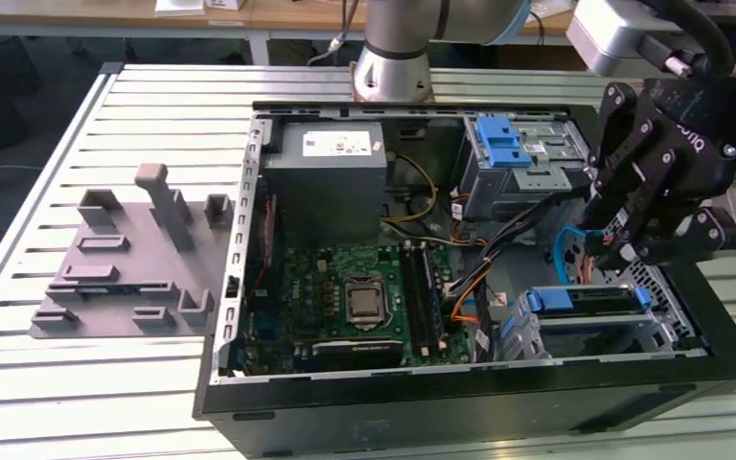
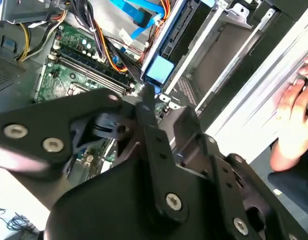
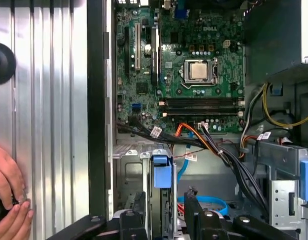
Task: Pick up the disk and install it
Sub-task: 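Insert the disk into the insertion slot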
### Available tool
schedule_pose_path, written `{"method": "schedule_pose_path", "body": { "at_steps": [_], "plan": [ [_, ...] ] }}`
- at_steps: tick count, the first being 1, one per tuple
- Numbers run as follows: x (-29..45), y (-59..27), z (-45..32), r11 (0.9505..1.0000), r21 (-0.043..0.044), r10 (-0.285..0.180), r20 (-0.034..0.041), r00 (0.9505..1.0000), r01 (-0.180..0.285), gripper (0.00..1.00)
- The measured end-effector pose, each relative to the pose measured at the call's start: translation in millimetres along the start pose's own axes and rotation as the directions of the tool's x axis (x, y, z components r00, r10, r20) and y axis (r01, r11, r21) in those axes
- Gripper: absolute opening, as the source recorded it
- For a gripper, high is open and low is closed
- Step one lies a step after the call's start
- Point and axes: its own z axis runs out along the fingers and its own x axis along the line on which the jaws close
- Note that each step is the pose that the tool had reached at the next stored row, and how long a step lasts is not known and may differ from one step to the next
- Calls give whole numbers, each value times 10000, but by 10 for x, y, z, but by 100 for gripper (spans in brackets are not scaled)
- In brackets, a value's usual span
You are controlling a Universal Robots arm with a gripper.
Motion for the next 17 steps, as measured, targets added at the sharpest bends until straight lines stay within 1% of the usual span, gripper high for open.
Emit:
{"method": "schedule_pose_path", "body": {
  "at_steps": [2,5,6,8,9,10,13,17],
  "plan": [
    [0,0,16,10000,0,0,-2,10000,0,42],
    [0,0,45,10000,0,0,0,10000,0,24],
    [0,0,56,10000,0,0,0,10000,0,24],
    [1,-1,82,10000,0,0,0,10000,0,13],
    [1,-1,97,10000,0,0,-1,10000,0,13],
    [1,-1,113,10000,0,0,-1,10000,0,11],
    [0,-1,159,10000,0,0,1,10000,0,11],
    [1,-1,202,10000,0,0,0,10000,0,11]
  ]
}}
